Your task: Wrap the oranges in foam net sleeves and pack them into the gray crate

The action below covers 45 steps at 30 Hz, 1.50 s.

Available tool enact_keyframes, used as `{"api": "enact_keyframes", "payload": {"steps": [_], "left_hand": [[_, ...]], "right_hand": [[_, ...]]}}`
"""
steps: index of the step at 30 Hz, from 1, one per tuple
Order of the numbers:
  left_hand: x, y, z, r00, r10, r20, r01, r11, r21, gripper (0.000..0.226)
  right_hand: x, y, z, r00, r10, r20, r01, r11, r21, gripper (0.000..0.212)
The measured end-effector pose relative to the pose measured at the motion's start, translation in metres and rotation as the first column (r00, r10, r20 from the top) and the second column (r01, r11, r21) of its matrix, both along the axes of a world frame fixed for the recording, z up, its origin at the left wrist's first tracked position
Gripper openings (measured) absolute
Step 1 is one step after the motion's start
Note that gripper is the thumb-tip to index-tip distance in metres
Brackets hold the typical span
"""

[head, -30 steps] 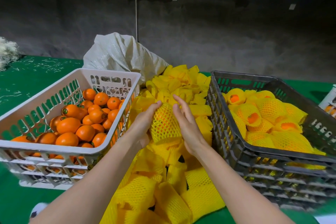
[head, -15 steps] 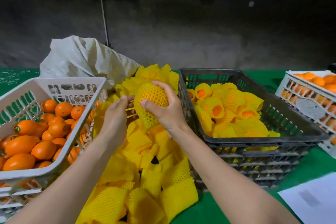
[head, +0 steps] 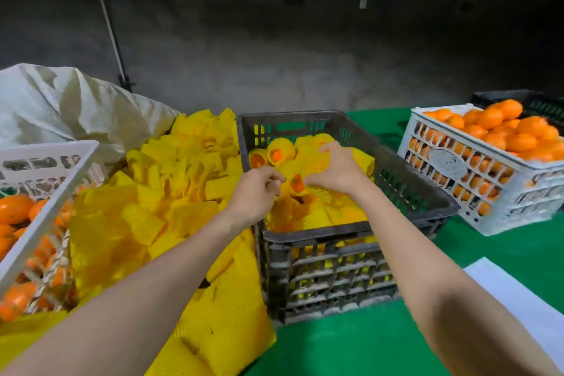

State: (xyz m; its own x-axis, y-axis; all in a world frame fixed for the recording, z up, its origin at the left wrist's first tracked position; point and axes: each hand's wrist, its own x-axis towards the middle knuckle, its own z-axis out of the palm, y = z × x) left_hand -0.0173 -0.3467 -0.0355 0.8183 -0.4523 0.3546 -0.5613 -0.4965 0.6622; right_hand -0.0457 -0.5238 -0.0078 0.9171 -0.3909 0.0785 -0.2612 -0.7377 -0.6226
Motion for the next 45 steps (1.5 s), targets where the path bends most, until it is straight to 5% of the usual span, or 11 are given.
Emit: {"api": "enact_keyframes", "payload": {"steps": [5, 8, 10, 12, 14, 17, 25, 28, 37, 42, 45], "left_hand": [[0.002, 0.005, 0.004, 0.995, -0.018, -0.098, 0.013, 0.999, -0.044, 0.018], [0.0, 0.016, 0.011, 0.968, -0.061, -0.243, 0.008, 0.977, -0.212, 0.021], [0.0, 0.032, 0.015, 0.955, -0.03, -0.295, -0.073, 0.941, -0.331, 0.023], [0.001, 0.057, 0.016, 0.946, 0.035, -0.321, -0.168, 0.902, -0.397, 0.023], [0.002, 0.087, 0.013, 0.927, 0.106, -0.359, -0.255, 0.882, -0.396, 0.021], [-0.003, 0.128, 0.002, 0.887, 0.213, -0.41, -0.361, 0.873, -0.328, 0.021], [-0.026, 0.186, -0.029, 0.821, 0.32, -0.473, -0.475, 0.842, -0.255, 0.022], [-0.035, 0.204, -0.035, 0.813, 0.339, -0.473, -0.481, 0.85, -0.216, 0.022], [-0.039, 0.246, -0.045, 0.821, 0.359, -0.444, -0.468, 0.869, -0.161, 0.014], [-0.036, 0.232, -0.033, 0.831, 0.298, -0.47, -0.422, 0.887, -0.186, 0.058], [-0.035, 0.228, -0.019, 0.842, 0.12, -0.526, -0.323, 0.893, -0.313, 0.04]], "right_hand": [[0.003, 0.007, -0.011, 0.994, 0.05, -0.102, -0.077, 0.956, -0.284, 0.074], [-0.005, 0.038, -0.004, 0.977, 0.127, 0.173, -0.063, 0.939, -0.337, 0.048], [-0.019, 0.075, -0.003, 0.853, 0.278, 0.442, -0.174, 0.949, -0.261, 0.027], [-0.035, 0.113, -0.008, 0.712, 0.466, 0.525, -0.367, 0.885, -0.287, 0.018], [-0.039, 0.139, -0.016, 0.691, 0.654, 0.308, -0.524, 0.747, -0.41, 0.023], [-0.027, 0.155, -0.024, 0.753, 0.643, -0.141, -0.604, 0.59, -0.535, 0.024], [-0.003, 0.228, -0.119, 0.578, 0.601, -0.552, -0.816, 0.418, -0.4, 0.032], [0.011, 0.225, -0.159, 0.581, 0.486, -0.653, -0.797, 0.505, -0.333, 0.037], [0.037, 0.217, -0.13, 0.9, 0.436, -0.032, -0.433, 0.879, -0.202, 0.035], [0.013, 0.215, -0.061, 0.795, 0.535, 0.286, -0.595, 0.781, 0.192, 0.019], [0.0, 0.224, -0.047, 0.783, 0.523, 0.337, -0.619, 0.703, 0.349, 0.038]]}}
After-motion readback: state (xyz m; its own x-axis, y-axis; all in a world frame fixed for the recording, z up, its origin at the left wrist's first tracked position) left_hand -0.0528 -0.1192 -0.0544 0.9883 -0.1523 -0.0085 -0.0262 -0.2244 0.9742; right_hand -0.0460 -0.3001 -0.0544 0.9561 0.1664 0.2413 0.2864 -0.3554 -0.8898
